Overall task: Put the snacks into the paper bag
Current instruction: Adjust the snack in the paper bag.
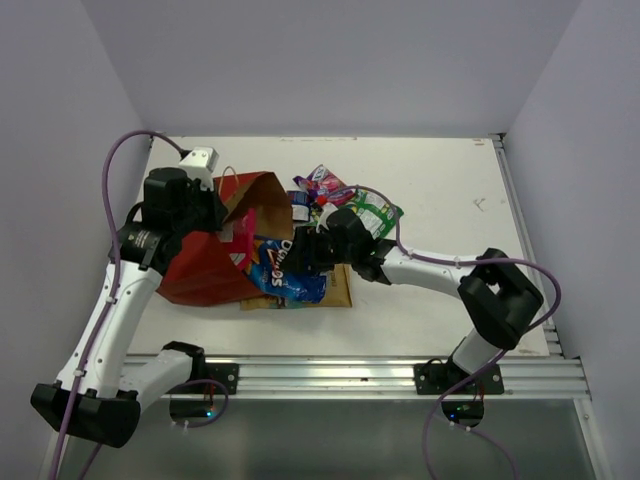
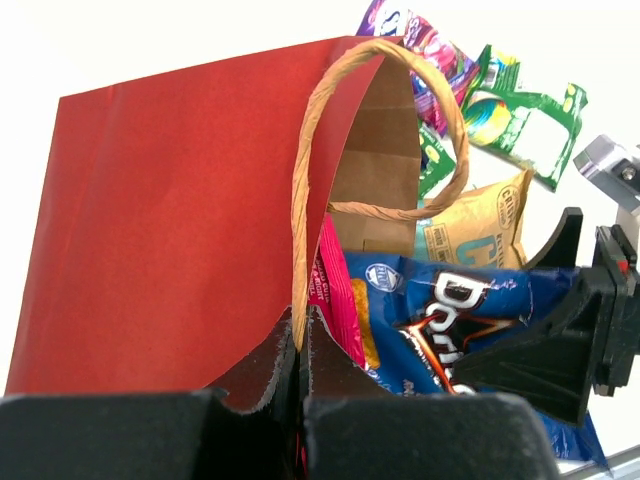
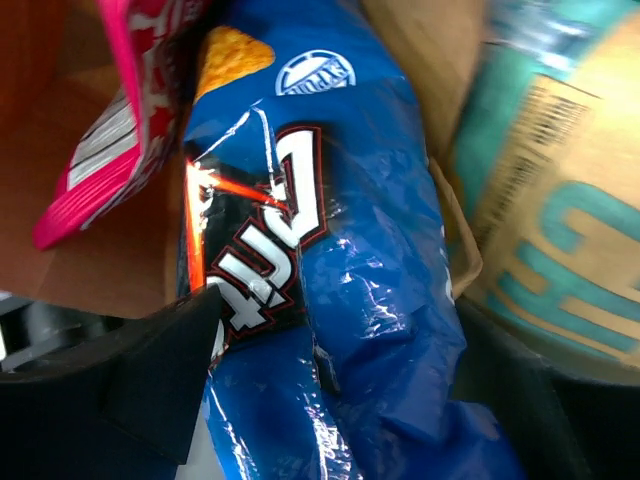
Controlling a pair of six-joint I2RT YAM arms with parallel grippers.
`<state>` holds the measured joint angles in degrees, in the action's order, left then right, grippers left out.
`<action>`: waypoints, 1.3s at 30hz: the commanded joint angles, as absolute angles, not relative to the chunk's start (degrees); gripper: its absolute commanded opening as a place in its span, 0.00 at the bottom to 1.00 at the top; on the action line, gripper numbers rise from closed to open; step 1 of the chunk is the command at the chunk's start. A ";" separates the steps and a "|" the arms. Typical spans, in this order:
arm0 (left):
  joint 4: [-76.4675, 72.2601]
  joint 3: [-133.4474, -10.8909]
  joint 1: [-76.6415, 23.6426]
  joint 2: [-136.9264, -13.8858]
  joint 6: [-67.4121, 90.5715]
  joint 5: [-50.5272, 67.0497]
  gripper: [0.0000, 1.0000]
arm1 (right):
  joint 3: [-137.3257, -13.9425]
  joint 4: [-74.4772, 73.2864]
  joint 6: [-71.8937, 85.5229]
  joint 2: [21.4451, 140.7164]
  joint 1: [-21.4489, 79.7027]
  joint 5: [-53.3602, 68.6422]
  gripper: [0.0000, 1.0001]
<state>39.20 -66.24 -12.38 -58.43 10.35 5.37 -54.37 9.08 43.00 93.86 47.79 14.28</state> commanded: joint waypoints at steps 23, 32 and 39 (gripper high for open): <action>39.90 -71.81 -12.22 -58.36 9.32 -1.49 0.00 | -66.44 -4.12 33.31 76.73 47.72 13.28 0.00; 40.08 -72.25 -12.22 -57.92 9.93 1.93 0.00 | -73.21 -5.10 32.52 78.48 47.64 13.62 0.00; 38.94 -71.11 -12.22 -57.48 12.92 7.38 0.00 | -73.12 -0.35 36.38 86.13 47.81 16.52 0.00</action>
<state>41.23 -70.08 -12.38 -58.35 10.72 3.90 -70.24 -5.04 34.72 83.61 47.92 14.74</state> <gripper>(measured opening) 0.015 0.037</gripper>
